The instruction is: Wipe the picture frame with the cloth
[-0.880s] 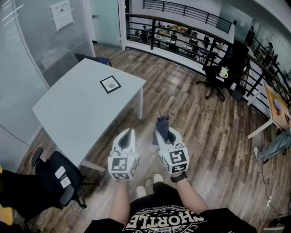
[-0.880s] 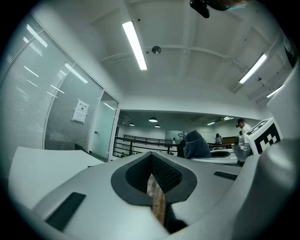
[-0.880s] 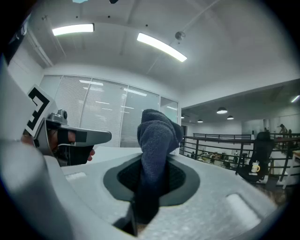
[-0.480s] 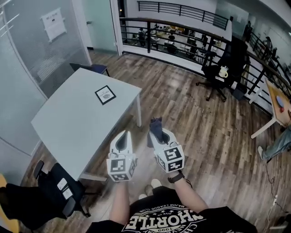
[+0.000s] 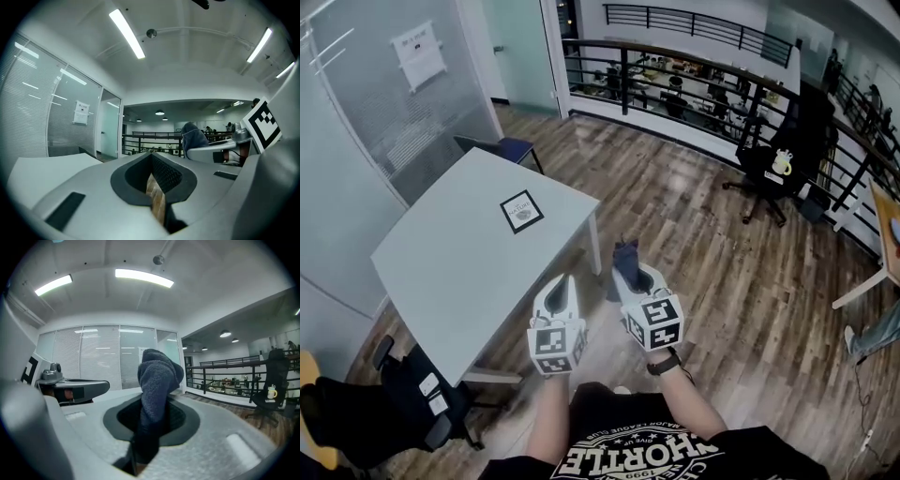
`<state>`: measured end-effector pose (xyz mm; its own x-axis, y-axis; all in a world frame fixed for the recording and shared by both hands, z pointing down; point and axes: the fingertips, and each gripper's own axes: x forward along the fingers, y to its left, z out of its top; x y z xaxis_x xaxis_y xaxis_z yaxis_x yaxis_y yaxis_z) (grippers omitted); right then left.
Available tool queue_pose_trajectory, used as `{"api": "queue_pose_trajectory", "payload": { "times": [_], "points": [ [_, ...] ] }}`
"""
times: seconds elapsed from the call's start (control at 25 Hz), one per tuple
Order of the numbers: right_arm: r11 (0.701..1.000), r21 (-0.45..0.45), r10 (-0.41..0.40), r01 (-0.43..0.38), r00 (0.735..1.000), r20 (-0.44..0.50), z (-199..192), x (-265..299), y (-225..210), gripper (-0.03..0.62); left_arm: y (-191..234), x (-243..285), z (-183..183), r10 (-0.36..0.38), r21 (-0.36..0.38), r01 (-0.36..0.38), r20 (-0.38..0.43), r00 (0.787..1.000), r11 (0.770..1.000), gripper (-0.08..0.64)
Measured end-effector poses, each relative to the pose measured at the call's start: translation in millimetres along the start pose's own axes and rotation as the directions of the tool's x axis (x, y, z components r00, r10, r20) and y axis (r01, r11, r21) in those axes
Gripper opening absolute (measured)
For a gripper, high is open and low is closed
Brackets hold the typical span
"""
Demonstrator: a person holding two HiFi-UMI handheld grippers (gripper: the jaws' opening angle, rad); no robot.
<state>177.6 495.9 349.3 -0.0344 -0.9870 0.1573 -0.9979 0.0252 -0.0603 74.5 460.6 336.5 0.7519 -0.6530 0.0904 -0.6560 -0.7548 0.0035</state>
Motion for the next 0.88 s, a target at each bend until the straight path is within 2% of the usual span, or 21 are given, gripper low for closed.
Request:
{"api": "queue_pose_trajectory", "payload": {
  "times": [0.16,0.44,0.56,0.88],
  "points": [
    [1.000,0.009,0.026,-0.026,0.999,-0.020,-7.7,34.4,-6.9,0.075,25.5,23.9,-11.2,0.009,-0.039,-0.010,-0.018,1.000,0.999,-0.006],
    [0.999,0.028,0.043,-0.042,0.998,-0.045,-32.2,108.9,-33.3,0.074,64.6,84.9,-38.3,0.019,-0.042,-0.021,-0.037,0.999,0.999,-0.006],
    [0.998,0.017,0.058,-0.057,0.997,-0.049,-17.9,164.5,-33.1,0.074,106.5,122.6,-26.8,0.025,-0.043,-0.026,-0.026,0.999,0.999,-0.006],
    [0.992,-0.037,0.123,-0.124,0.992,-0.019,40.4,336.8,-8.6,0.075,250.6,215.4,9.2,0.056,-0.030,-0.055,0.016,0.998,0.998,-0.006]
  ]
}}
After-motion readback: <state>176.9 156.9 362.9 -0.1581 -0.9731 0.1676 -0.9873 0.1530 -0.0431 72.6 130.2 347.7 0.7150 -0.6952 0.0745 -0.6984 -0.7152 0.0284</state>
